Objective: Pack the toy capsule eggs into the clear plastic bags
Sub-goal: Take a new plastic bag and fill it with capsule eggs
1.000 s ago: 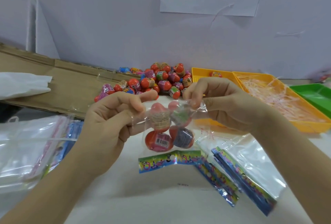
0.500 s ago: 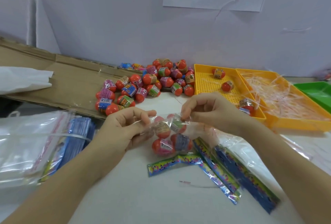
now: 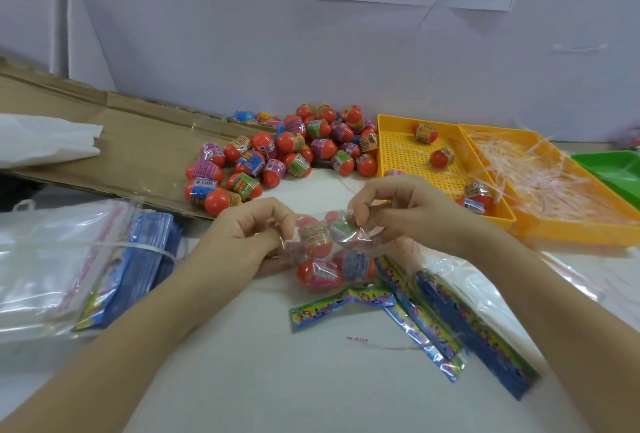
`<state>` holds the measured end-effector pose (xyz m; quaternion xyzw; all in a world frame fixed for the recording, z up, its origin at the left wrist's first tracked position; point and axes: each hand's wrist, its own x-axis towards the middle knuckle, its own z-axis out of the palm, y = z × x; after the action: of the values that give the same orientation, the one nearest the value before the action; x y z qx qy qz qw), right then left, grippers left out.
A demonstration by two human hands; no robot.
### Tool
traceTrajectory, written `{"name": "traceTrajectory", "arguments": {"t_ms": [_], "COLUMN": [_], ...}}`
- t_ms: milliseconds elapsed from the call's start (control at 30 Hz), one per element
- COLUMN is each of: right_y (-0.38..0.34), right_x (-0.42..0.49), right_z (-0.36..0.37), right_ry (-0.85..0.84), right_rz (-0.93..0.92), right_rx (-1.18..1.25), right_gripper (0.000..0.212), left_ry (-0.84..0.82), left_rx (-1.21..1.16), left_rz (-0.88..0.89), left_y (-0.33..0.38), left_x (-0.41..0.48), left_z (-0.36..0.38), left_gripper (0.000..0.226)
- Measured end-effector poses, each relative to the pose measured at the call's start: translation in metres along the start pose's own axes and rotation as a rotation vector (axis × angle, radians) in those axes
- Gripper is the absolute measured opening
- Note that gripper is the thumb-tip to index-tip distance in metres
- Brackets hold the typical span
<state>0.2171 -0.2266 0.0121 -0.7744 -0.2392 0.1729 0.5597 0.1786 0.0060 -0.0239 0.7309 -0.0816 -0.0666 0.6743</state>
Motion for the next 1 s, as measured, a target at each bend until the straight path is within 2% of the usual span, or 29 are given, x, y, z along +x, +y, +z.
{"name": "traceTrajectory", "arguments": {"t_ms": [133,300,533,667,833,900,967,1000], "right_y": [-0.001,0.001,0.002,0.006,0.009,0.011,0.012,0.011], "right_x": [-0.001,-0.001,0.000,0.001,-0.006,-0.009,-0.010,-0.008], "right_z": [-0.003,-0.008,-0.009,-0.013,-0.019,-0.022,-0.021,-0.020], "right_ry": [-0.043,-0.104,-0.071,-0.064,0.003,0.033,0.068,0.092], "right_rz": [0.026,0.022,-0.004,0.014,0.039,0.049,0.057,0.057], "right_rx": [0.003,0.061,0.116,0.106,0.149,0.161,0.161,0.174], "right_gripper": [0.056,0.050,0.014,0.022,0.017,0.025,0.037,0.034], "left_ry": [-0.007,-0.028,-0.046,-0.047,-0.057,-0.058,-0.069,-0.072], "left_rx": [0.067,0.054,0.073,0.096,0.054,0.008,-0.070,-0.097], "left_rz": [0.022,0.064,0.062,0.038,0.009,-0.014,-0.053,-0.062], "left_y": [-0.001,0.000,0.004,0.008,0.011,0.012,0.012,0.013], "left_x": [0.000,-0.002,-0.004,-0.004,-0.004,-0.004,-0.003,-0.003], "left_z": [0.000,0.003,0.003,0.002,0.002,0.002,0.003,0.003], "left_gripper": [0.060,0.060,0.064,0.062,0.060,0.051,0.029,0.025]}}
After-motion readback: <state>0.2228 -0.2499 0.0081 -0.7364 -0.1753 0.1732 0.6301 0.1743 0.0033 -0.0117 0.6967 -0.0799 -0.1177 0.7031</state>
